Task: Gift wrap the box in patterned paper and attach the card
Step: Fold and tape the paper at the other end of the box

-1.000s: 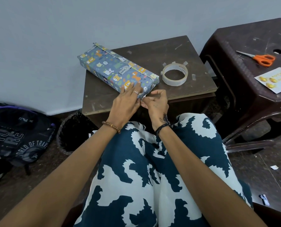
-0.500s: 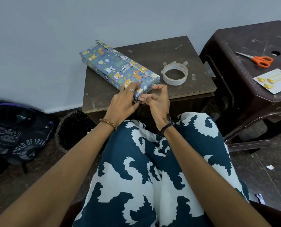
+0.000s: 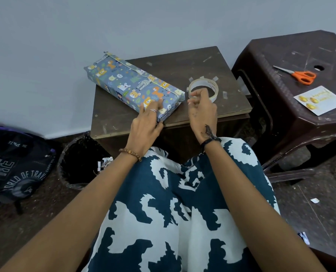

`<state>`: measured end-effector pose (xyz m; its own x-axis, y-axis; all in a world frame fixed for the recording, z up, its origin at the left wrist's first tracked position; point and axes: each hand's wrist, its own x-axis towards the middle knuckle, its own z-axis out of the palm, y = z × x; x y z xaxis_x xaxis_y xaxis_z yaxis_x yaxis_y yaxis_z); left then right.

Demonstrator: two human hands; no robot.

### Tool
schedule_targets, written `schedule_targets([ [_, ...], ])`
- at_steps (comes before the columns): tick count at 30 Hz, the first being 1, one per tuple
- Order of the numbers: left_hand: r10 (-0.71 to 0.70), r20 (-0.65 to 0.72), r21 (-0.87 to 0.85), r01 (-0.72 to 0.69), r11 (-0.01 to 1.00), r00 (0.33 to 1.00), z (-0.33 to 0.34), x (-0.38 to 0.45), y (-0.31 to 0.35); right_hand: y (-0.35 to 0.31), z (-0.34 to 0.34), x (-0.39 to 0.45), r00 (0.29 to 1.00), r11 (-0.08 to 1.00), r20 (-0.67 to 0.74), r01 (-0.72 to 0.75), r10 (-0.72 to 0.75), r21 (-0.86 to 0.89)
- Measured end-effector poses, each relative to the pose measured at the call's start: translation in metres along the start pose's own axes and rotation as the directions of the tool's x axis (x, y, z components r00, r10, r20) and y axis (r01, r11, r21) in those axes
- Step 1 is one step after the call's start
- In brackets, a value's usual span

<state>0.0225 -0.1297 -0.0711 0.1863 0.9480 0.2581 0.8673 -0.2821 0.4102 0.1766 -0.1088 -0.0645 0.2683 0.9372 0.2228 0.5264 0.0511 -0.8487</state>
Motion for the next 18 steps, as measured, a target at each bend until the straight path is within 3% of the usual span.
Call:
schedule_targets([
  [5,-0.084,-0.046,-0.033,0.083,0.996,0.995,0.006,0.001,0.014,0.01,0.003,0.031,0.984,0.956,-0.08,0.131,-0.157,-0.264],
  [10,-0.19,-0.037,-0.042,0.189,0.981,0.981,0.011,0.004,0.023,0.014,0.023,0.051,0.981,0.794,0.071,0.186,-0.179,-0.578],
  [18,-0.223,-0.044,-0.034,0.222,0.975,0.974,0.014,0.006,0.024,0.016,0.028,0.07,0.986,0.705,0.093,0.163,-0.137,-0.69],
])
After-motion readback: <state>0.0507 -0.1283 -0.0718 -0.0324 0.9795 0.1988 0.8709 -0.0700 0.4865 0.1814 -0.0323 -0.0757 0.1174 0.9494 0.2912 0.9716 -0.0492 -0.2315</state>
